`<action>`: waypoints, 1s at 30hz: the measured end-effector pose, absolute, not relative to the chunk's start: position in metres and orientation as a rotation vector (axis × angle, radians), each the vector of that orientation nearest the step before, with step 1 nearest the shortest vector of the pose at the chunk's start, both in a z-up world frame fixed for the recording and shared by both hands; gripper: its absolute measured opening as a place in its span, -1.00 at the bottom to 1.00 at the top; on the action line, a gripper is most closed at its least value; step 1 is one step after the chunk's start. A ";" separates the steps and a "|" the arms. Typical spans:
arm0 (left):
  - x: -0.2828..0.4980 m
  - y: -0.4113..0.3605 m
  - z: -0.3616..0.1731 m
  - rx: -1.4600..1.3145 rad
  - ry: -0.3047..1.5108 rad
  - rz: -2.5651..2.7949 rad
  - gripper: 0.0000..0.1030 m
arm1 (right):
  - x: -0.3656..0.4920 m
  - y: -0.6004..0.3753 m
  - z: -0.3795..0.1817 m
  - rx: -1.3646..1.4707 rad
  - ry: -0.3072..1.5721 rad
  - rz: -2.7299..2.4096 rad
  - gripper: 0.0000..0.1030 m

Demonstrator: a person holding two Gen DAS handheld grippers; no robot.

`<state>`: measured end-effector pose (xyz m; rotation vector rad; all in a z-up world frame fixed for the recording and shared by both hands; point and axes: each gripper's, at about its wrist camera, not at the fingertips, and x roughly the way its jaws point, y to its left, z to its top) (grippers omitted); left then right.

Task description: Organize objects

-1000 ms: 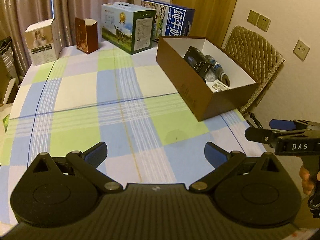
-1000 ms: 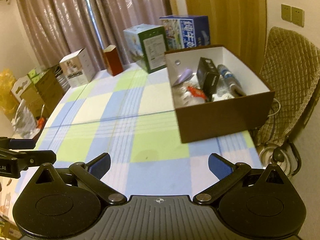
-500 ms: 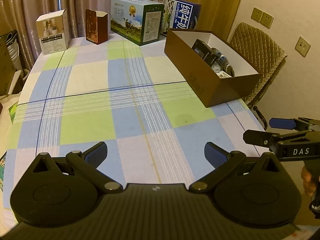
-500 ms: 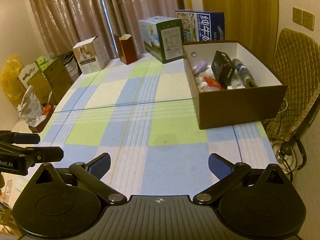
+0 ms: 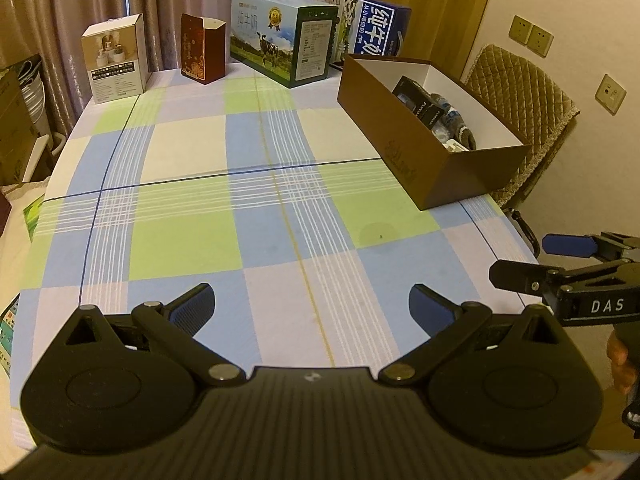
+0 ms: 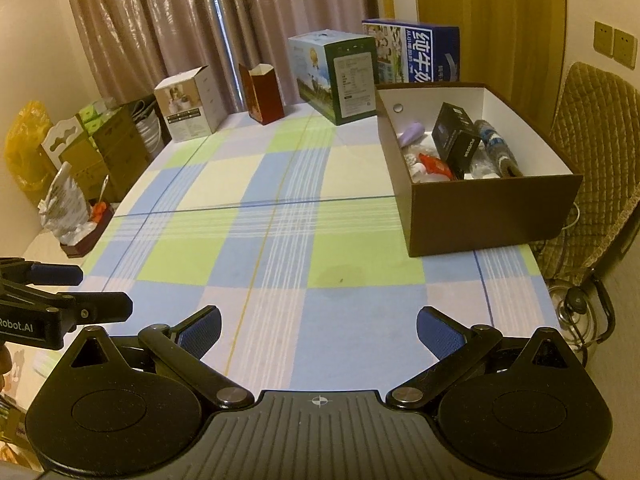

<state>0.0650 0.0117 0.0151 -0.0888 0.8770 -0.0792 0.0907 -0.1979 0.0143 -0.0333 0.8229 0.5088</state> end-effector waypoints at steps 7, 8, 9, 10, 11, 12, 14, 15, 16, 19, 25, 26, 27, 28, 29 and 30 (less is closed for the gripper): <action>0.064 0.009 0.016 -0.089 0.875 -0.083 0.98 | 0.090 -0.199 0.015 -0.033 0.820 0.508 0.96; 0.064 0.008 0.016 -0.088 0.874 -0.083 0.98 | 0.090 -0.200 0.015 -0.033 0.820 0.508 0.96; 0.064 0.007 0.017 -0.087 0.874 -0.083 0.98 | 0.091 -0.200 0.016 -0.032 0.820 0.508 0.96; 0.064 0.007 0.017 -0.086 0.874 -0.084 0.98 | 0.091 -0.202 0.016 -0.032 0.820 0.509 0.96; 0.065 0.006 0.017 -0.085 0.874 -0.083 0.98 | 0.091 -0.202 0.016 -0.032 0.820 0.508 0.96; 0.065 0.005 0.017 -0.085 0.874 -0.084 0.98 | 0.091 -0.202 0.016 -0.032 0.820 0.509 0.96; 0.065 0.005 0.017 -0.085 0.874 -0.084 0.98 | 0.092 -0.203 0.016 -0.032 0.821 0.509 0.96; 0.066 0.005 0.017 -0.084 0.875 -0.084 0.98 | 0.092 -0.203 0.016 -0.032 0.820 0.510 0.97; 0.066 0.004 0.017 -0.084 0.875 -0.084 0.98 | 0.092 -0.204 0.017 -0.032 0.820 0.510 0.96; 0.066 0.004 0.017 -0.084 0.875 -0.083 0.98 | 0.092 -0.203 0.016 -0.032 0.820 0.509 0.96; 0.069 -0.001 0.016 -0.080 0.874 -0.083 0.98 | 0.095 -0.210 0.017 -0.028 0.820 0.506 0.96; 0.069 -0.001 0.016 -0.079 0.874 -0.084 0.98 | 0.096 -0.213 0.017 -0.026 0.821 0.505 0.96; 0.069 -0.002 0.016 -0.077 0.873 -0.085 0.98 | 0.096 -0.214 0.017 -0.025 0.821 0.505 0.96; 0.069 -0.003 0.016 -0.075 0.872 -0.085 0.98 | 0.096 -0.216 0.017 -0.025 0.821 0.503 0.96; 0.070 -0.004 0.016 -0.072 0.871 -0.085 0.98 | 0.096 -0.217 0.017 -0.023 0.820 0.502 0.96; 0.071 -0.004 0.016 -0.069 0.871 -0.085 0.98 | 0.097 -0.218 0.017 -0.022 0.821 0.502 0.96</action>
